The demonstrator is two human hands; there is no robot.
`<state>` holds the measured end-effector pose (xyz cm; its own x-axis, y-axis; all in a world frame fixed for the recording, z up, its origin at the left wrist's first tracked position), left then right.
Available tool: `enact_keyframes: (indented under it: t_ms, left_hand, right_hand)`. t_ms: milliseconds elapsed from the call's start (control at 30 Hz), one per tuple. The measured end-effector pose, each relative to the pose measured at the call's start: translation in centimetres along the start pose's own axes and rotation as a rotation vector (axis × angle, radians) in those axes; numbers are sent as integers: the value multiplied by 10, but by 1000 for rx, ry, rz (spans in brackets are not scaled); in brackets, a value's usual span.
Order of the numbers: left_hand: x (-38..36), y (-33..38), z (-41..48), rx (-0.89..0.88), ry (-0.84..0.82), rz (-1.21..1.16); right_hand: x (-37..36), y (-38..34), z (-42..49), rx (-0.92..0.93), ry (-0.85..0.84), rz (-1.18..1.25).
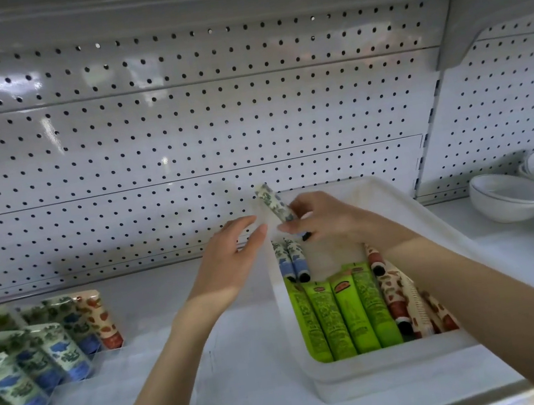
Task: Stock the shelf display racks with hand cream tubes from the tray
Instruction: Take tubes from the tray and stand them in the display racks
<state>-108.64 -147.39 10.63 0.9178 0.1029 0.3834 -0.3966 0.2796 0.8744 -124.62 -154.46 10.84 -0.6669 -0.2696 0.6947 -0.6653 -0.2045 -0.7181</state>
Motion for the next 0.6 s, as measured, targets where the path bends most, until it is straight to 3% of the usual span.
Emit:
enact_keyframes:
  t_ms: [100,333,467,600]
  left_hand:
    - [0,4,3,-23,57,-133]
    - [12,14,-2,-110,217,-349]
    - [16,15,-3,-152,271,-366]
    - [25,13,-4,-161,284,-469]
  right_hand:
    - [-2,-18,-6,142,66,140]
    - [-23,-40,-14,350,123,92]
    - [-21,-43,-15,341,40,120]
    - [-16,-31,-12,216,-41,131]
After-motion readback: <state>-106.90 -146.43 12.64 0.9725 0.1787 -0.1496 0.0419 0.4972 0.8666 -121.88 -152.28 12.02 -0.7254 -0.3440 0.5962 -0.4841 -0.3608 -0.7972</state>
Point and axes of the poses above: each hand's wrist, its own z-axis towards the middle knuckle, its own x-axis out of the back of the hand, y = z × x, the point moved 4 cm from there along z, towards the middle knuckle, and after that the axes turned 11 degrees about -z, right-handed, at the moved point
